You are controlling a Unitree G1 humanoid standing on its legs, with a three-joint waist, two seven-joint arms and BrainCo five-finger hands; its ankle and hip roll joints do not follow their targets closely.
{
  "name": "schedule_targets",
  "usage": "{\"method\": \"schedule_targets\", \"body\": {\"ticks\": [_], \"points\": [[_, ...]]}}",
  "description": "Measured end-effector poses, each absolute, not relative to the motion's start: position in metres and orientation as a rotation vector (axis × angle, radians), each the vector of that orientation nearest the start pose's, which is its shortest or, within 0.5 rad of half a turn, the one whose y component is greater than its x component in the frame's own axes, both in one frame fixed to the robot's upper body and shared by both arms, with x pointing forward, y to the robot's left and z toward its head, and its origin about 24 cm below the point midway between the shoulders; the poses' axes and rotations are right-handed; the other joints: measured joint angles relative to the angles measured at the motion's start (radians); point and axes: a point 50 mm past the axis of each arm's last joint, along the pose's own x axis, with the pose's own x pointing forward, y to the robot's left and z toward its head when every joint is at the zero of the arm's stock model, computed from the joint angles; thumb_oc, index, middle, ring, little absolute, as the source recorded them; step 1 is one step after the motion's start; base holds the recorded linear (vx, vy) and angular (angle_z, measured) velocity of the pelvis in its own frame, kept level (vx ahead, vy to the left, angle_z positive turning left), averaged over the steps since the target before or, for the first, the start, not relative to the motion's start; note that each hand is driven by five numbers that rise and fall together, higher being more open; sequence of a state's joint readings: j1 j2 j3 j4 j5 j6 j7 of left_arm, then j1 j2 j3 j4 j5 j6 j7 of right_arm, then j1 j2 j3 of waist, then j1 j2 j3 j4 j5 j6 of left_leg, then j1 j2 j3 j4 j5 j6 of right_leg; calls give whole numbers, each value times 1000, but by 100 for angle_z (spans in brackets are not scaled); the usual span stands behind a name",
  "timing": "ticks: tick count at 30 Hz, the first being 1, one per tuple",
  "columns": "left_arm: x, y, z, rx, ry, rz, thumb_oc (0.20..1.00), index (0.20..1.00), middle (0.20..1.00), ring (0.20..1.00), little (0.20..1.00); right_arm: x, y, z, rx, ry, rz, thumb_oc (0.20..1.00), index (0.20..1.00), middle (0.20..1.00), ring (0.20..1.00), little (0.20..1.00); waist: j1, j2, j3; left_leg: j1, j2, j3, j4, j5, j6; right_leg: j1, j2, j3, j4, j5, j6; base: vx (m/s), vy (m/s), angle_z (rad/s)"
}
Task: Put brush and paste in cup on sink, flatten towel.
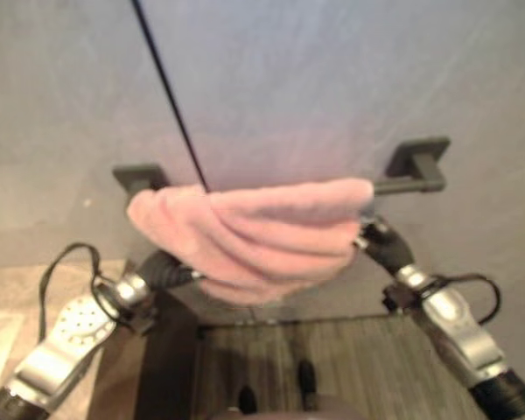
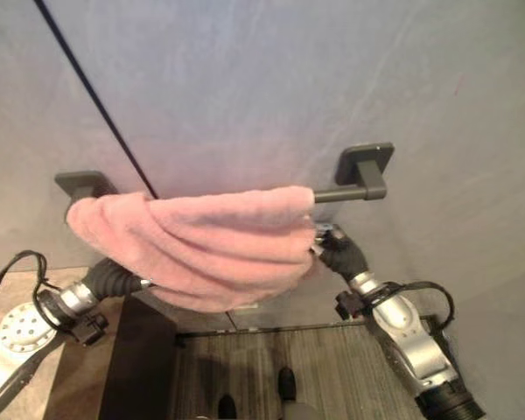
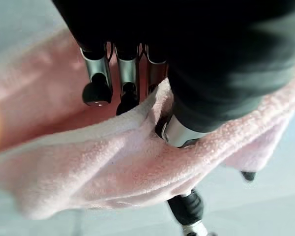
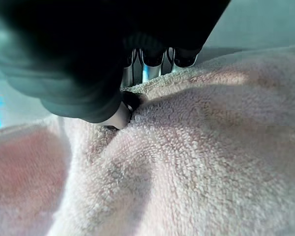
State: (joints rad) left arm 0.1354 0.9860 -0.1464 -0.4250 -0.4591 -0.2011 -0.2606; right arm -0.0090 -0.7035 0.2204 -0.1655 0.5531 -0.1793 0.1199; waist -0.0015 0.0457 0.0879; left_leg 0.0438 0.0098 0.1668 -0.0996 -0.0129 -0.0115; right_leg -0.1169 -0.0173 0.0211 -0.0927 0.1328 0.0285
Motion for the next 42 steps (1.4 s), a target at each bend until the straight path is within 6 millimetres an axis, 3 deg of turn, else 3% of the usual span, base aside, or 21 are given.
{"method": "schedule_targets", "body": {"ticks": [7, 11, 13, 18, 21, 24, 33, 38, 40, 41, 42], "points": [[208, 201, 153, 470, -285, -662, 200, 200, 200, 200, 200, 240, -198, 104, -112, -190, 404, 200, 200, 200, 200, 200, -4, 7, 0, 10, 2, -9, -1, -1, 0, 14, 0, -4, 0, -9, 4, 11, -37, 3], [205, 204, 147, 469, -253, -657, 200, 200, 200, 200, 200, 239, -199, 104, -119, -189, 412, 222, 222, 222, 222, 222, -4, 9, -1, 10, 3, -10, 0, 0, 0, 14, 1, -5, 0, -10, 3, 0, 0, 0], [205, 204, 146, 464, -252, -656, 200, 200, 200, 200, 200, 239, -198, 104, -118, -190, 414, 272, 272, 272, 272, 272, -4, 10, -1, 10, 2, -10, 0, 0, 0, 14, 1, -4, 0, -9, 3, 0, 0, 0], [204, 211, 139, 503, -203, -639, 200, 200, 200, 200, 200, 239, -199, 103, -144, -186, 415, 253, 253, 253, 253, 253, -2, 13, 0, 10, 2, -10, 0, -1, 0, 14, 0, -5, 0, -6, -2, 0, 0, 0], [200, 222, 139, 642, -171, -611, 200, 200, 200, 200, 200, 237, -198, 103, -164, -187, 429, 244, 244, 244, 244, 244, -1, 16, 1, 10, 2, -10, 0, -2, -1, 14, 1, -5, 0, -7, -2, 22, -4, 0], [199, 229, 131, 578, -168, -530, 200, 200, 200, 200, 200, 233, -208, 92, -160, -135, 384, 263, 263, 263, 263, 263, -3, 19, -1, 11, 2, -13, 0, -2, -1, 16, 1, -6, 0, -7, -2, 22, 2, 4], [197, 227, 134, 651, -143, -583, 200, 200, 200, 200, 200, 235, -204, 100, -147, -159, 418, 304, 304, 304, 304, 304, -3, 19, 0, 10, 2, -11, -1, -2, -1, 14, 1, -6, 0, -11, 3, 17, -1, -1], [197, 229, 129, 711, -112, -602, 200, 200, 200, 200, 200, 236, -205, 98, -155, -146, 416, 379, 379, 379, 379, 379, -5, 20, 0, 9, 2, -10, 0, -2, -1, 13, 1, -5, 0, -10, 0, 0, 0, 0], [198, 232, 126, 707, -99, -593, 200, 200, 200, 200, 200, 236, -204, 97, -152, -142, 416, 545, 545, 545, 545, 545, -7, 21, 0, 10, 2, -10, 0, -2, -1, 14, 1, -5, 0, -8, -2, 0, 0, 0], [200, 234, 124, 715, -85, -589, 401, 401, 401, 401, 401, 236, -204, 97, -152, -138, 416, 1000, 1000, 1000, 1000, 1000, -7, 21, 0, 10, 2, -10, 0, -2, -1, 14, 1, -5, 0, -8, -2, 0, 0, 0], [201, 234, 122, 733, -79, -588, 1000, 1000, 1000, 1000, 1000, 236, -204, 97, -152, -136, 416, 1000, 1000, 1000, 1000, 1000, -6, 22, -1, 10, 3, -10, 0, -2, -1, 14, 1, -5, 0, -8, -2, 0, 0, 0]]}}
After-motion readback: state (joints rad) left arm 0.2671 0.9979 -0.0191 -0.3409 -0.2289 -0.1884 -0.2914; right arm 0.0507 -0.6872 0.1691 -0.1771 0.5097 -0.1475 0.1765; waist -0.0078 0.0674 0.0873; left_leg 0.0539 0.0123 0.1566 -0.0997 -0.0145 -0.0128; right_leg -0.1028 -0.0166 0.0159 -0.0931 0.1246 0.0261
